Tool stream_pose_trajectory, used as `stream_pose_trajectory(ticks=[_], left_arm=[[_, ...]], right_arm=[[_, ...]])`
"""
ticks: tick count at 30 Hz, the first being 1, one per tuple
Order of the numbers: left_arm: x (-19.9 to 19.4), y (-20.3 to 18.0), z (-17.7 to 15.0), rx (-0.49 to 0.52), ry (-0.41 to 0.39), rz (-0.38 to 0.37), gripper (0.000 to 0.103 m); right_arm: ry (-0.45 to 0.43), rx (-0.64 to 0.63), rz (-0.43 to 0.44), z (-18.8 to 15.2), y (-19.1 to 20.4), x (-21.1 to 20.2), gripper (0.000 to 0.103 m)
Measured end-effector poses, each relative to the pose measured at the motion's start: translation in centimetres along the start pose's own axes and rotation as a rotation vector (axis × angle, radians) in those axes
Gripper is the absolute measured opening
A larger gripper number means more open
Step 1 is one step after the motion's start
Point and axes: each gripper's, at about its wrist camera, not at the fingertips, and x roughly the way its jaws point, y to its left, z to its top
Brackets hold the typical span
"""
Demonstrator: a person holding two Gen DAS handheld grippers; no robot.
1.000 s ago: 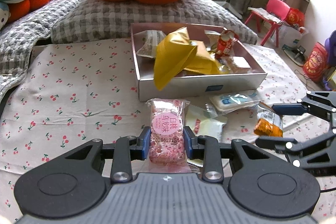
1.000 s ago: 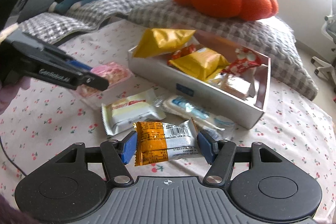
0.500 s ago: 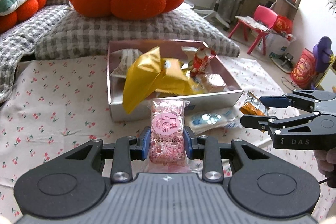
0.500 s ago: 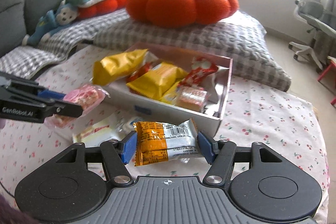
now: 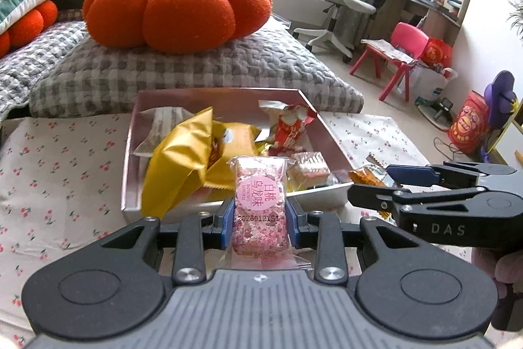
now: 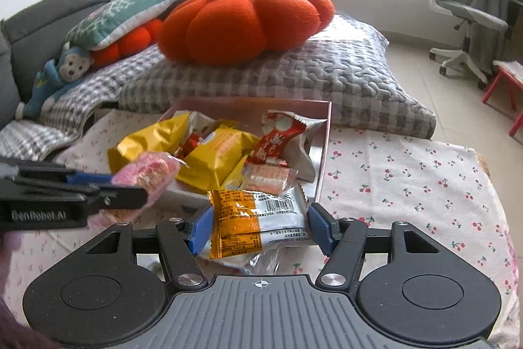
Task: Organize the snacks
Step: 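Lift the pink nougat pack and orange snack and carry both over the box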
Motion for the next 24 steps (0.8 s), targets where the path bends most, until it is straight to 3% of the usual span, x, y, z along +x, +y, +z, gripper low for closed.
stream_pose_trajectory(ticks=[12, 24], left_arm=[[3.3, -0.4, 0.8, -0.056, -0.011, 0.039, 0.029], [4.4, 0.1, 1.1, -0.066, -0.029, 0.076, 0.029]], right_arm=[[-0.017, 0.209, -0.005, 2.1, -3.2, 3.0, 0.063], [-0.007, 0.291, 0.014, 2.1, -4.5, 5.9, 0.065]])
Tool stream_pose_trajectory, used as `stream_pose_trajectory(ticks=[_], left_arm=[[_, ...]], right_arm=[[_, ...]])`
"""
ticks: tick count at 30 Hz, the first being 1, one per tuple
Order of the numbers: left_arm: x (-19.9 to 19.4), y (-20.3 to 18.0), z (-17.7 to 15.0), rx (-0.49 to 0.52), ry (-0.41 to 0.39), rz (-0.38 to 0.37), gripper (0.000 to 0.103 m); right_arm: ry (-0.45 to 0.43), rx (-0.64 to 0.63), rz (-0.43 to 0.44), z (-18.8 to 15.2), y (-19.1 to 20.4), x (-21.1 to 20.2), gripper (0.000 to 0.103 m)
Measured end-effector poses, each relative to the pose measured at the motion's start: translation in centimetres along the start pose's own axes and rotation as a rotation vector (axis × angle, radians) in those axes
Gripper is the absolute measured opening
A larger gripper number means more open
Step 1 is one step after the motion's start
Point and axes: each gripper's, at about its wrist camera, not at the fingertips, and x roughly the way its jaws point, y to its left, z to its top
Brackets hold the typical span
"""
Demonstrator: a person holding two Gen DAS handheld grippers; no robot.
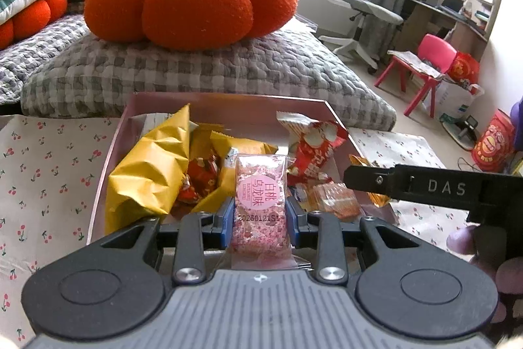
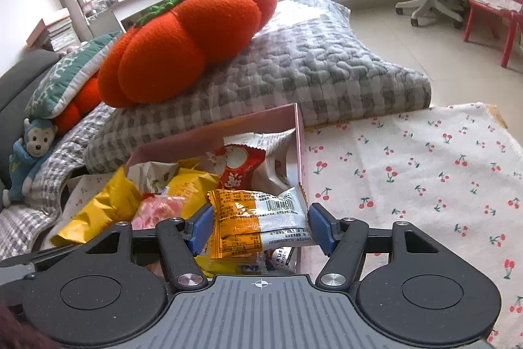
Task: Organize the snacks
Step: 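Lift the pink nougat pack and orange snack and carry both over the box, then open both grippers to drop the nougat pack and orange snack into the box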
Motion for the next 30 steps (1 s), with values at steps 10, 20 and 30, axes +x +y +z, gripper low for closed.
stream_pose_trajectory(ticks=[10, 20, 30], left_arm=[[1.0, 0.4, 0.3, -0.008, -0.021, 0.034, 0.030], [0.7, 0.1, 0.2, 0.012, -0.030, 0.008, 0.042], [-0.3, -0.6, 0.2, 0.050, -0.025, 0.006, 0.063]], right_arm=[[-0.037, 0.027, 0.043, 0.3, 0.2, 0.5, 0.065], [-0.031, 0.045, 0.067, 0.5, 0.2, 0.5, 0.078], [-0.035, 0.033, 0.059, 0.6, 0.1, -0.6, 0.083]])
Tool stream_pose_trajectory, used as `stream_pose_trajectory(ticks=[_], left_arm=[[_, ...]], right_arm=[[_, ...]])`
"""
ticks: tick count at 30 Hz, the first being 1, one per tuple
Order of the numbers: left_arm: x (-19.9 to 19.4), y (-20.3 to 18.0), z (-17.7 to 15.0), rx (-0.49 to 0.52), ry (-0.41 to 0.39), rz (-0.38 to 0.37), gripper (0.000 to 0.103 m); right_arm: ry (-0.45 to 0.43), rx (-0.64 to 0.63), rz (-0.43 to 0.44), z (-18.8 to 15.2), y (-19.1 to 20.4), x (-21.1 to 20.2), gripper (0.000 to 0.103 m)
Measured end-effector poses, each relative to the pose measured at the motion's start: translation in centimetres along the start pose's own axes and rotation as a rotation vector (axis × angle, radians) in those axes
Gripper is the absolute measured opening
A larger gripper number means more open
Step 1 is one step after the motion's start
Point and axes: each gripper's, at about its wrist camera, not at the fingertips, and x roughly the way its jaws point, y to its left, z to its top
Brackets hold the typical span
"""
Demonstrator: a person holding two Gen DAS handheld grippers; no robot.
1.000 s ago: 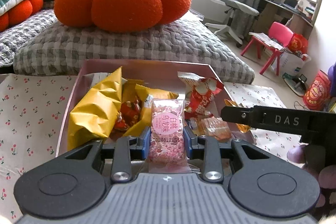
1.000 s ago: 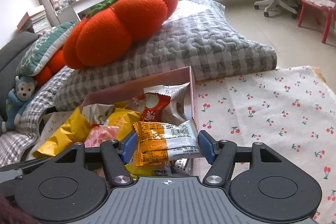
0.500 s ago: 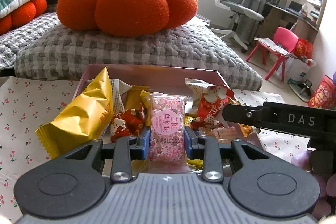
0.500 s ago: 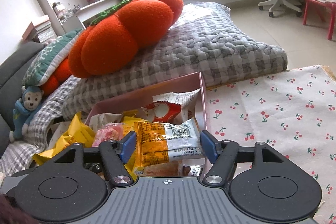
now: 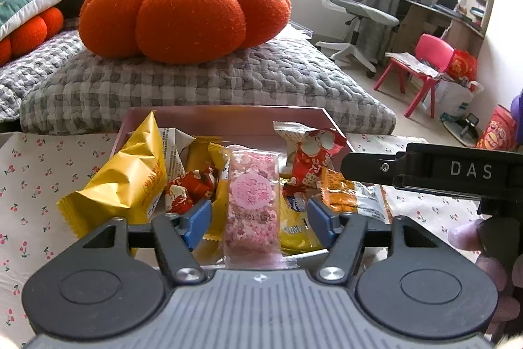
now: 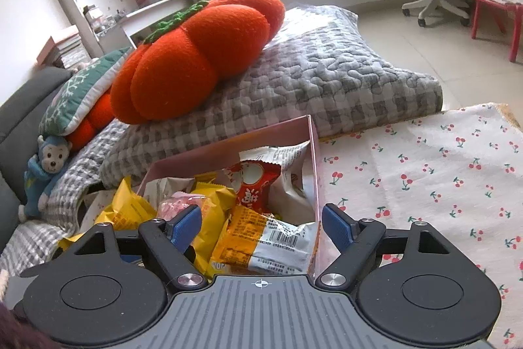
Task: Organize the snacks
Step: 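Open both grippers to drop the nougat pack and orange snack into the box, then move both open tools back toward the last snacks on the sheet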
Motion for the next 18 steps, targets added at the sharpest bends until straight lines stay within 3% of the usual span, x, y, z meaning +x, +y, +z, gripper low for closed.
stream_pose_trajectory(ticks=[18], left_arm=[[-3.4, -0.6, -0.8, 0.061, 0.032, -0.021, 0.084]], right_arm=[[0.034, -0.098, -0.007, -0.8, 1.5, -3.5, 0.090]])
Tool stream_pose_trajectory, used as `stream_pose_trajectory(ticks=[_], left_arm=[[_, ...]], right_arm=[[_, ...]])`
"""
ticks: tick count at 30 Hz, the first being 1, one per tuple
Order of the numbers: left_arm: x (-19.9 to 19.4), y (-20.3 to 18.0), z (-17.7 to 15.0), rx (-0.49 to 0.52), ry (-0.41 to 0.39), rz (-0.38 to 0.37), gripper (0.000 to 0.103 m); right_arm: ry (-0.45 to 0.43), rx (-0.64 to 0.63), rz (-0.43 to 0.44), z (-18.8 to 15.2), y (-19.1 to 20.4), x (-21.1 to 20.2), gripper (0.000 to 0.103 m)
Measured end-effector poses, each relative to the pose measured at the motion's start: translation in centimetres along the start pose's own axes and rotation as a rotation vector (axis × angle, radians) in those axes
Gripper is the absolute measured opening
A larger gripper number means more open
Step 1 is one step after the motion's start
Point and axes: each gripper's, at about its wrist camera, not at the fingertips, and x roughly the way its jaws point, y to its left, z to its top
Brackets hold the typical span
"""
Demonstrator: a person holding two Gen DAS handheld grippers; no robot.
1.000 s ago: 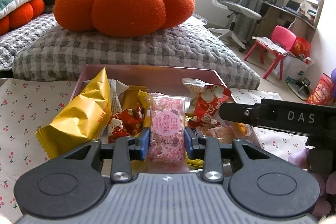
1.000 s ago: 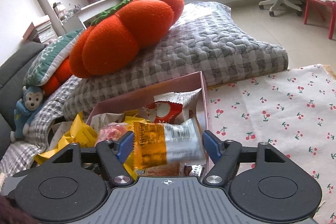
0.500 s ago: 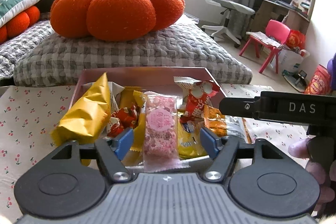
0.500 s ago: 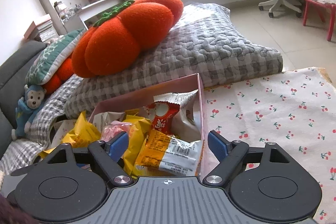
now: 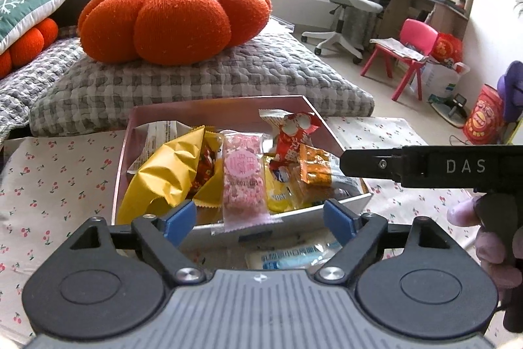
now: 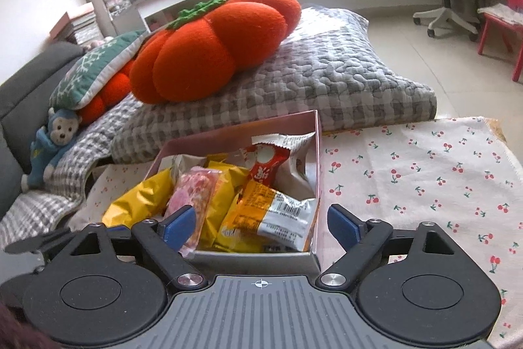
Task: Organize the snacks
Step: 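Move both open tools back toward the last snacks on the sheet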
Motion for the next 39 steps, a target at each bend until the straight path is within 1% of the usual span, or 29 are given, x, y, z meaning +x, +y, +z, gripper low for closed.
stream_pose_trajectory(ticks=[5, 13, 24, 32, 39], left_arm=[[-1.1, -0.1, -0.5, 0.015, 0.000, -0.017, 0.091], [-2.3, 0.2, -1.5, 0.037, 0.017, -0.037, 0.094], [-3.4, 1.6, -4.0, 0.089, 0.057, -0.003, 0.100], [-3.1, 2.7, -5.7, 0.078, 0.098, 0.018, 0.102], [-2.0, 3.1, -6.9, 0.063, 0.140, 0.020, 0.102]], right_arm=[[0.014, -0.042, 0.000, -0.7, 0.4, -1.0, 0.090], [0.037, -0.109, -0.006, -2.1, 0.7, -2.5, 0.092], [0.056, -0.161, -0.033, -3.6, 0.4, -3.5, 0.094], [0.095, -0.211, -0.056, -5.2, 0.8, -2.8, 0.096], [0.137, -0.284, -0.052, -6.6, 1.8, -1.9, 0.097]])
